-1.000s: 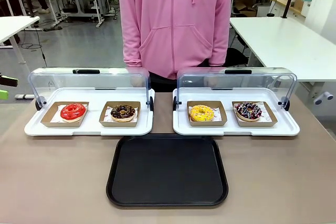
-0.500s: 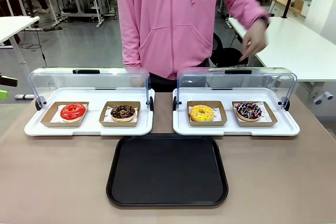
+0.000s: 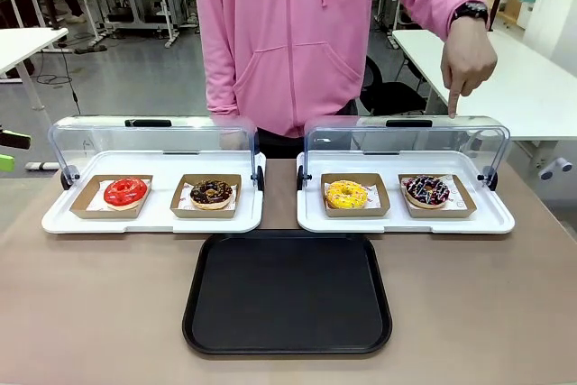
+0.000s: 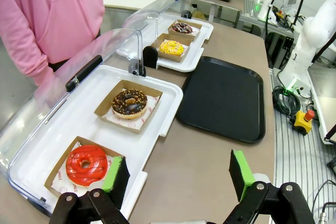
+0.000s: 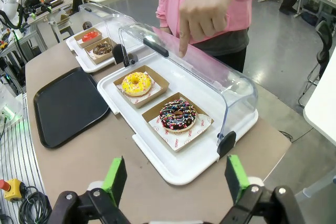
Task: Move the fourth donut from the left to the tray.
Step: Pick up the Paper togo box containing the Donut indicated by the person and place it on the Handle tray.
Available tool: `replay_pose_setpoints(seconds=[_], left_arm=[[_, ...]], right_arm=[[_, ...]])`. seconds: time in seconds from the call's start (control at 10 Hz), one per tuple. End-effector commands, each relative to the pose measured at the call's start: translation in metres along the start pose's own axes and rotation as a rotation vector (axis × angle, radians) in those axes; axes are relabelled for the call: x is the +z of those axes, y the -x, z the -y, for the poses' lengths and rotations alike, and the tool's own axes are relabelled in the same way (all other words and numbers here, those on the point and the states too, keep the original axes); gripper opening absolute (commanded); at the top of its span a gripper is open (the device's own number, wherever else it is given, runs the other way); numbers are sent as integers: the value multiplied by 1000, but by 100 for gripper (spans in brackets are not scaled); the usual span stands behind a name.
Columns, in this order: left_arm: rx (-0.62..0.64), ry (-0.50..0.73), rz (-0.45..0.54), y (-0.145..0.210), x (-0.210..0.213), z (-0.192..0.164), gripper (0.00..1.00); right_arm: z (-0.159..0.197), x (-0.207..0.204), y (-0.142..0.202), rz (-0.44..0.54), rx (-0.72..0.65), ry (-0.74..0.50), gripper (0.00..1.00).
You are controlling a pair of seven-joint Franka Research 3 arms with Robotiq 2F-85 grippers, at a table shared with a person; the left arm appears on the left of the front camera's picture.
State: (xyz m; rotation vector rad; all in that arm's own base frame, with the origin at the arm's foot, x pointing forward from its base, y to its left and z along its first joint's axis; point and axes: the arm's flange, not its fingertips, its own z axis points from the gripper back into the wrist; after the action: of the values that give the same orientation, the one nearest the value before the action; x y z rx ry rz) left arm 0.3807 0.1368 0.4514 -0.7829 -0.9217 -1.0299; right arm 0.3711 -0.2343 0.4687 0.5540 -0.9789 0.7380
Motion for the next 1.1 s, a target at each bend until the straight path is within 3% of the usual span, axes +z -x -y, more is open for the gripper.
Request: replay_pose_setpoints(seconds=[0.0,1.0], left_arm=[[-4,7,16,-1,1,0,100],[-4,7,16,-1,1,0,100]], right_arm=[[4,-1,-2,33,27,5,100],[4,-1,-2,33,27,5,100]])
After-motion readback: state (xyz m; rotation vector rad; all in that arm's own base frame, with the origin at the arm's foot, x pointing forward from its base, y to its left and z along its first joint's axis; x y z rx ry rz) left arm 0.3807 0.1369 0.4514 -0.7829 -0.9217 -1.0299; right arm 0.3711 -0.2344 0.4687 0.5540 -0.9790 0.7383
